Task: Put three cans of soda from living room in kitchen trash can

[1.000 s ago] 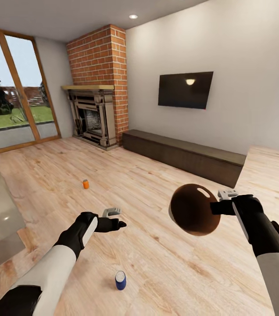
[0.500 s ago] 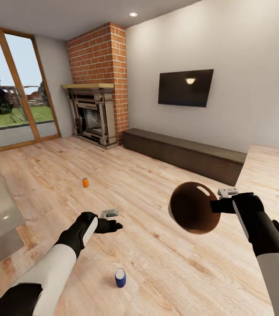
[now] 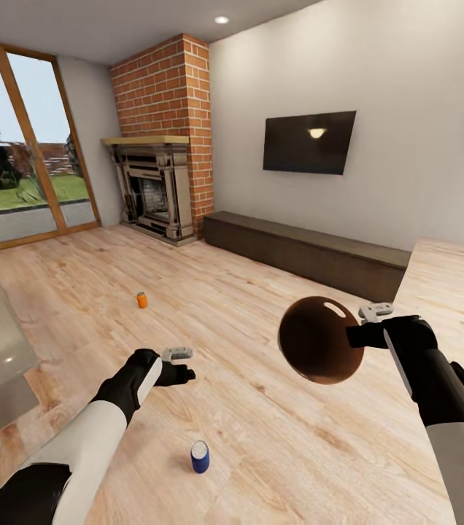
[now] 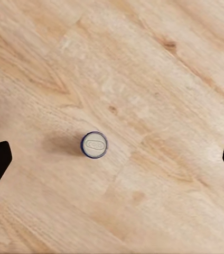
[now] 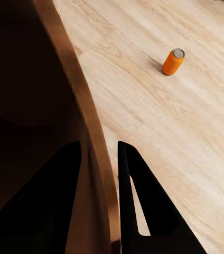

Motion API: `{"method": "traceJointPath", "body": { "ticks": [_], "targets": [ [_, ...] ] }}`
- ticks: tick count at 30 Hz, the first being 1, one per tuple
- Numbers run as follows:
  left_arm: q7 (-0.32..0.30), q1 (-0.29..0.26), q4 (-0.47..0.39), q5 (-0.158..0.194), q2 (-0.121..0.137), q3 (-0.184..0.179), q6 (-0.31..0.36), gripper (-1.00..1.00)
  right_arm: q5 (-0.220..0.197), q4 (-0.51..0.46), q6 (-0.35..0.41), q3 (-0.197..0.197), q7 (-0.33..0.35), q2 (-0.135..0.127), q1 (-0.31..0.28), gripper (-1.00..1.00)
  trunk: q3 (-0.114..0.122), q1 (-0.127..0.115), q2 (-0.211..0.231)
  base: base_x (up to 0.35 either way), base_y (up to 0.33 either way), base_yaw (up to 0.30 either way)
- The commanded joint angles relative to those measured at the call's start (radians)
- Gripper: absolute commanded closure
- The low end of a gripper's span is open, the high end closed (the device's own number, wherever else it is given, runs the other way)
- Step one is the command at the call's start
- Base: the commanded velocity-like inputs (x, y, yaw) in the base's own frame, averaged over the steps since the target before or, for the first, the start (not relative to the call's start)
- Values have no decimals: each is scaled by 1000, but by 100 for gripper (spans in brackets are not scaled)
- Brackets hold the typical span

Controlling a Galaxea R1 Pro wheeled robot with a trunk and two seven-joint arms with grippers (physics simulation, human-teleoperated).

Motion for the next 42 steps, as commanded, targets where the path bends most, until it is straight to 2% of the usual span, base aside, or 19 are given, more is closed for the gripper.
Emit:
{"method": "traceJointPath", "body": {
  "ticks": [1,4,8,17,31,42],
  "targets": [
    [0,0,1,0,0,-3,0,-100,6,-1,0,2,5,0,-1,100,-3,4,-7,0,0,0],
    [2,0,3,1,-1,-36,-1,-100,33,-2,0,9,5,1,0,100,-12,15,-28,0,0,0],
    [4,0,4,1,-1,-68,-2,-100,45,-3,0,12,5,2,0,100,-27,31,-56,0,0,0],
    [4,0,5,1,-2,-77,-7,-100,48,-3,0,4,5,0,-1,100,-67,65,-119,0,0,0],
    [1,4,0,5,-1,-78,-15,-100,47,-11,0,-7,5,-5,-1,100,-89,65,-119,45,19,0],
    [0,4,3,2,-2,-77,-15,-100,43,-140,0,-11,8,-8,-1,100,-99,65,-119,275,72,0]
  ]
}}
